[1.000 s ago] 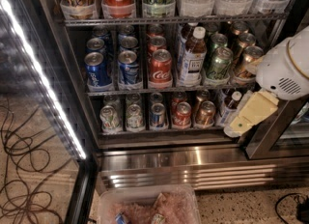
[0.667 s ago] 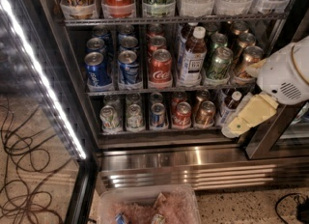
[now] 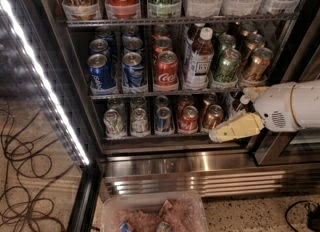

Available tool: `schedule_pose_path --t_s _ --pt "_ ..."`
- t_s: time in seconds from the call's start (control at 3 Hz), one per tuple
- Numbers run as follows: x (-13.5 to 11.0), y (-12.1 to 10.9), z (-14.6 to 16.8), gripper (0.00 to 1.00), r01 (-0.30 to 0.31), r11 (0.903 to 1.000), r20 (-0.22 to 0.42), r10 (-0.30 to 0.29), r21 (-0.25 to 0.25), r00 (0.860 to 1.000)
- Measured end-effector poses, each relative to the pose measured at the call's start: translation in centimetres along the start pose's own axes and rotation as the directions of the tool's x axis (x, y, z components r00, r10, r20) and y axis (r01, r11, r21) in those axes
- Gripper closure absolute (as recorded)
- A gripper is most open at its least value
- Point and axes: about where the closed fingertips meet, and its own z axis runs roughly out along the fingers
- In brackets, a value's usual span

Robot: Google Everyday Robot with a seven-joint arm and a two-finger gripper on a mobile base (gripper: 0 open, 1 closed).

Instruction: Pick green can from middle shelf of fridge

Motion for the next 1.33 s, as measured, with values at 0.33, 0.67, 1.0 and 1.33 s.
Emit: schedule_pose_path --t_s 0.33,0.67,1.0,1.33 --pt "-1.9 -1.4 0.5 0.00 -0.014 0.9988 0.087 0.010 0.046 0.996" --pt "-1.9 -1.4 0.5 0.00 -0.014 0.9988 0.087 0.009 0.046 0.996" --pt "-2.1 -1.9 0.9 0.00 -0.013 0.9964 0.109 0.004 0.084 0.994" --pt "-2.3 -3.8 1.6 0.00 -0.037 0.9859 0.173 0.008 0.163 0.985"
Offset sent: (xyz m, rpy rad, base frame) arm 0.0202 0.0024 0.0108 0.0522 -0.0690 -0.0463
